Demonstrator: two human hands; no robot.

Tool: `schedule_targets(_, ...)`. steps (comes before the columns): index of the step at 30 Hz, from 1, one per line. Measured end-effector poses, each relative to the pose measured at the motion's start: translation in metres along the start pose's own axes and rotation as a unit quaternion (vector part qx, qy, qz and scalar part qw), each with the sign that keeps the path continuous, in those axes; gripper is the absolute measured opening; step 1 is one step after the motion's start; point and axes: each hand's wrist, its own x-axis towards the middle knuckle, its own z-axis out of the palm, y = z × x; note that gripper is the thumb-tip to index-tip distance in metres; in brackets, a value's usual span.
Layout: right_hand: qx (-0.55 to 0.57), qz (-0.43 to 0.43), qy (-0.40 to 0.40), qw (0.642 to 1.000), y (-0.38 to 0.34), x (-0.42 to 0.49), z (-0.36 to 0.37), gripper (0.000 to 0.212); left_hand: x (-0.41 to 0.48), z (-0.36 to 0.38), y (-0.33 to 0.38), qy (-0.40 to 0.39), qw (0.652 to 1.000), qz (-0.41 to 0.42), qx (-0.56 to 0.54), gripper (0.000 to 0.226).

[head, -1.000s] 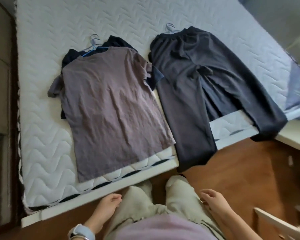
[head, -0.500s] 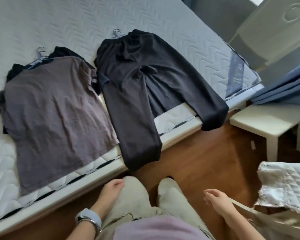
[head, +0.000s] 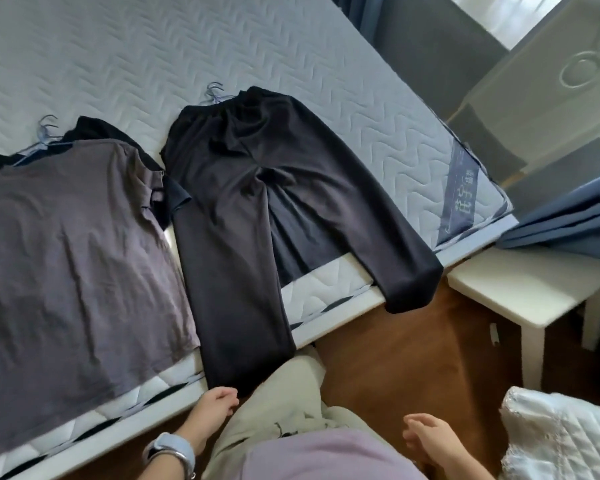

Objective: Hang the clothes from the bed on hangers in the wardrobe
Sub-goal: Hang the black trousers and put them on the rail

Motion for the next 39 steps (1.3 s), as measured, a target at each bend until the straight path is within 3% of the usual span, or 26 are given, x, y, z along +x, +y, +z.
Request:
schedule_targets(4,-0.08,-0.042,-0.01,0.996,-0.076,0.023,-0.026,0.02,0.014,0.003,0.067,0.017,0.999,0.041,-0.019,0.027)
schedule_targets(9,-0.072,-0.115,-0.018,0.991,-0.211,0.036,-0.044,0.021,0.026,-0.012,0.148,0.032,0.993,0.087,-0.069,0.025)
schedule_targets(14,-0.134,-0.161,-0.097,0.973,-0.331,0.069,-0.025,0.019,0.062,-0.033,0.233,0.073,0.979,0.122,-0.145,0.022)
schedule_targets(17,-0.198,-0.221,-0.099,0.95,-0.421,0.109,-0.005,0.02,0.11,-0.054,0.297,0.121,0.968,0.169,-0.144,0.021)
schedule_targets(20,-0.284,-0.312,-0.072,0.904,-0.518,0.151,0.026,0.022,0.178,-0.072,0.364,0.184,0.951,0.212,-0.129,0.03)
schedule_targets(23,-0.339,-0.395,-0.021,0.853,-0.609,0.185,0.058,0.029,0.251,-0.084,0.423,0.244,0.933,0.255,-0.078,0.036)
schedule_targets(26,-0.334,-0.441,-0.003,0.833,-0.684,0.212,0.088,0.028,0.317,-0.093,0.463,0.298,0.906,0.3,0.033,0.046)
schedule_targets(31,-0.334,-0.553,0.025,0.763,-0.781,0.255,0.138,0.027,0.404,-0.101,0.467,0.351,0.859,0.246,0.279,0.055)
schedule_targets(35,-0.344,-0.613,0.044,0.71,-0.847,0.289,0.187,0.03,0.43,-0.092,0.45,0.401,0.817,0.247,0.332,0.057)
schedule_targets(39,-0.405,-0.596,0.032,0.692,-0.893,0.302,0.231,0.041,0.435,-0.092,0.447,0.424,0.797,0.263,0.341,0.051)
